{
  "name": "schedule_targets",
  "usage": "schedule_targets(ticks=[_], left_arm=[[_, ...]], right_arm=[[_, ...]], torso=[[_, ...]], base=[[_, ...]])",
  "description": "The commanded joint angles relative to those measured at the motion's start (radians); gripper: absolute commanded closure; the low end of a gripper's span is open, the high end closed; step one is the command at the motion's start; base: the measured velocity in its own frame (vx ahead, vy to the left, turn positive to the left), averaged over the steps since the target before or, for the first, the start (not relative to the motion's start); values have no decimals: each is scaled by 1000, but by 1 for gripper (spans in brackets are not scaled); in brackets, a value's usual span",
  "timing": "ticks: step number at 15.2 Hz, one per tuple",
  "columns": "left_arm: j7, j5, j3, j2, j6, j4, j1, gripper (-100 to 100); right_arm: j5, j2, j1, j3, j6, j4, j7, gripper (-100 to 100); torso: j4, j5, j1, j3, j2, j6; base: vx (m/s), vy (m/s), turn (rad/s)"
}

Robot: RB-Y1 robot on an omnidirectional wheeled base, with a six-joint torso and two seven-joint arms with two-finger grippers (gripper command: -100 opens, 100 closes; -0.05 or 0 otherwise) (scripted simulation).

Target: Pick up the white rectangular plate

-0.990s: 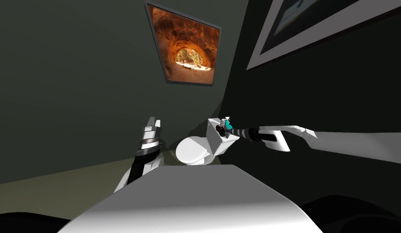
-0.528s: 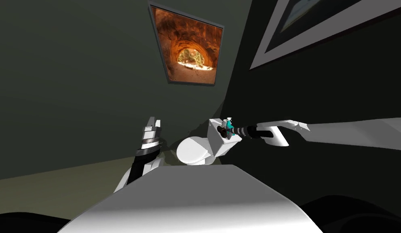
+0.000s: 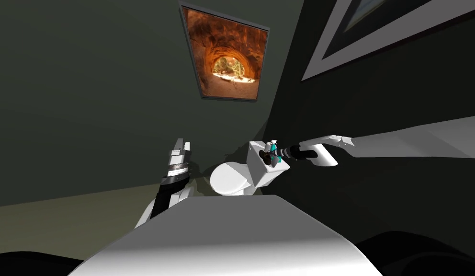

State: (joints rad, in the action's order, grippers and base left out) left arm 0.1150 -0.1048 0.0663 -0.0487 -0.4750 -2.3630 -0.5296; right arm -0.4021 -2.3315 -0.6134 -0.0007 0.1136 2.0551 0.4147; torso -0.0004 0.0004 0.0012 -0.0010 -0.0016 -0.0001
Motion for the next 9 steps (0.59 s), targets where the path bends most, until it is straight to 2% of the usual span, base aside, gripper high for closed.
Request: schedule_targets(ticks=[1,7,8,9], left_arm=[[0,0,0,0,0,0,0,0],[0,0,0,0,0,0,0,0],[0,0,0,0,0,0,0,0],[0,0,0,0,0,0,0,0]], right_arm=[[-5,-43,8,9,10,-2,8,-100],[-24,-163,2,10,44,-18,37,-100],[-21,-144,4,12,36,-16,32,-100],[-56,-130,9,33,33,-36,-4,-100]], torso=[[0,0,0,0,0,0],[0,0,0,1,1,0],[0,0,-1,1,1,0],[0,0,-1,1,1,0]], base=[[2,-11,39],[2,-10,37],[1,-7,19],[-21,6,180]])
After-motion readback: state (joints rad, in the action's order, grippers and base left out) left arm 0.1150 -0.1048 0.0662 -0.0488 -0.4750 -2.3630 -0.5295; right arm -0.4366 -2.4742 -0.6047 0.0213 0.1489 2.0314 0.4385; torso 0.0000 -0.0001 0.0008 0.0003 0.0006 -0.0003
